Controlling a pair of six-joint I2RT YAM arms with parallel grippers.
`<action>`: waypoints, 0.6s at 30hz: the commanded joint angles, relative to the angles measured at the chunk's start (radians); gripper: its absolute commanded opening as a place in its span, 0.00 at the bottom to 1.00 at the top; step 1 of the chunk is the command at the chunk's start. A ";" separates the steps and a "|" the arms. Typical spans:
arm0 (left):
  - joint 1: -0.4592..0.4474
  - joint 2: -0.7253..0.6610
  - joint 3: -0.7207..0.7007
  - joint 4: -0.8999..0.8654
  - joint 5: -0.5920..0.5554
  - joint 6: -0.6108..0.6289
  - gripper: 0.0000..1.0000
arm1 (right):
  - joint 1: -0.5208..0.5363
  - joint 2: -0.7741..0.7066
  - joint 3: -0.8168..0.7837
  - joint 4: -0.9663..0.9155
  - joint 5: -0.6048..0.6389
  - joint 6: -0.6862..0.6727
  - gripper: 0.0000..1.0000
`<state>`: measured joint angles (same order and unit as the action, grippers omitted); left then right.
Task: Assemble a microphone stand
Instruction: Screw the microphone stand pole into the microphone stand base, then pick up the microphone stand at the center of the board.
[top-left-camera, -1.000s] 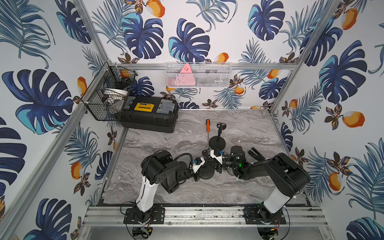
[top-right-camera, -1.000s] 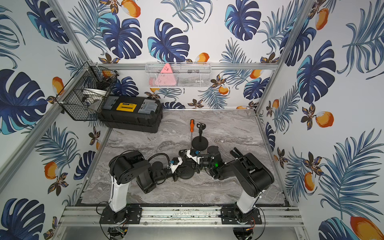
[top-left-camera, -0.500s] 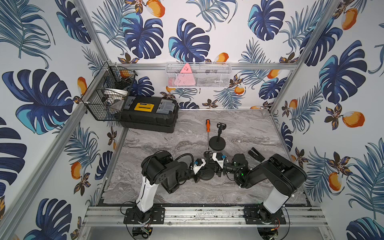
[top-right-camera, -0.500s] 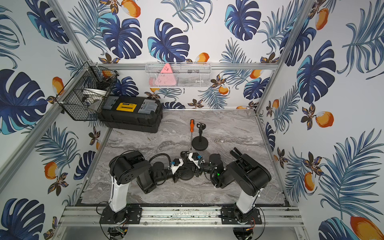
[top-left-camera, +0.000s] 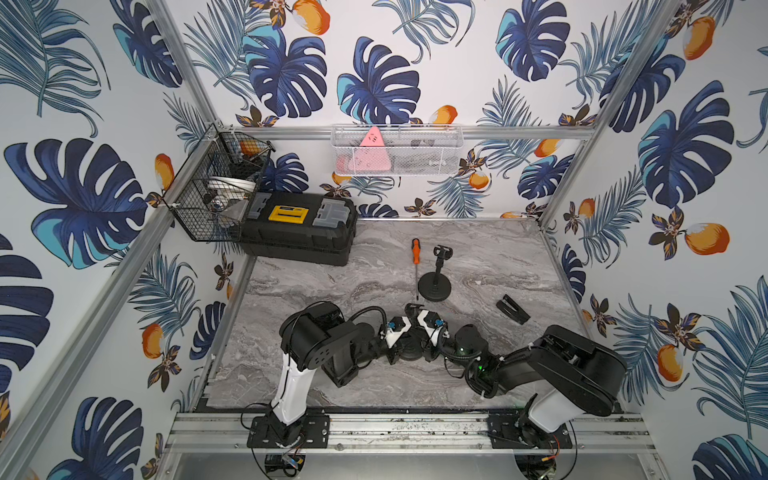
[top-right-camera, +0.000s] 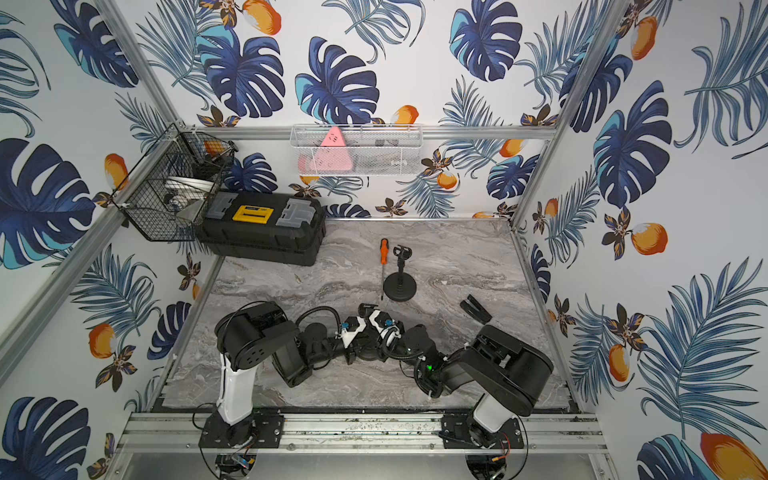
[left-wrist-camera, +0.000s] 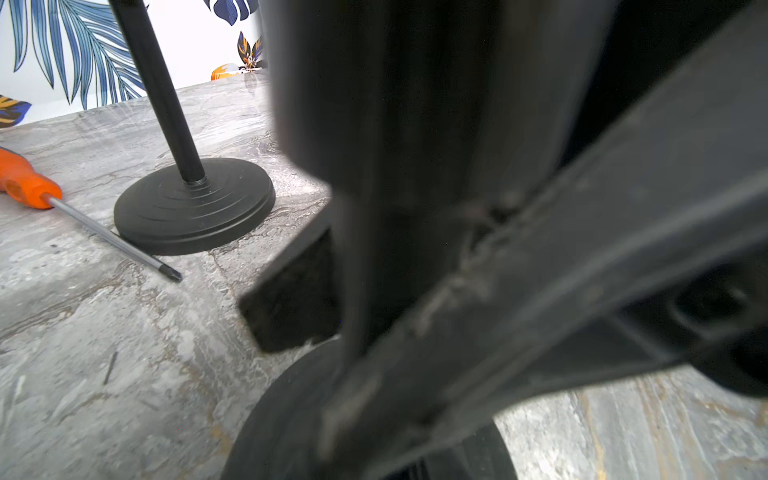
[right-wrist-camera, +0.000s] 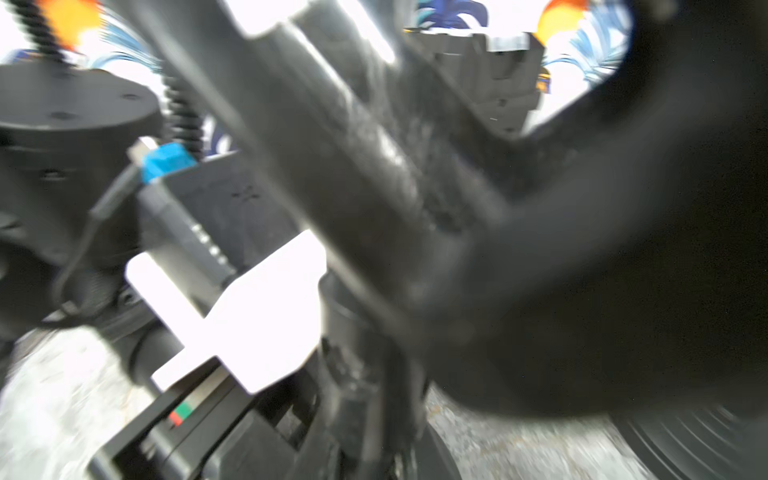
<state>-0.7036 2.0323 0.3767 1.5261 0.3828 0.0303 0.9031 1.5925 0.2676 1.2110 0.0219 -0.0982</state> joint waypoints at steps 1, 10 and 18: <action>0.001 -0.001 0.003 0.015 -0.001 -0.001 0.22 | 0.062 -0.012 0.023 -0.227 0.165 -0.044 0.00; 0.001 -0.008 0.002 0.015 0.001 -0.004 0.21 | 0.217 0.021 0.089 -0.311 0.452 0.003 0.00; 0.001 -0.047 -0.033 0.016 -0.034 -0.046 0.51 | 0.230 -0.010 0.103 -0.278 0.364 -0.075 0.00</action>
<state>-0.7002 2.0060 0.3519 1.5330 0.3668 0.0177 1.1233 1.5963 0.3622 1.0485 0.5407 -0.0460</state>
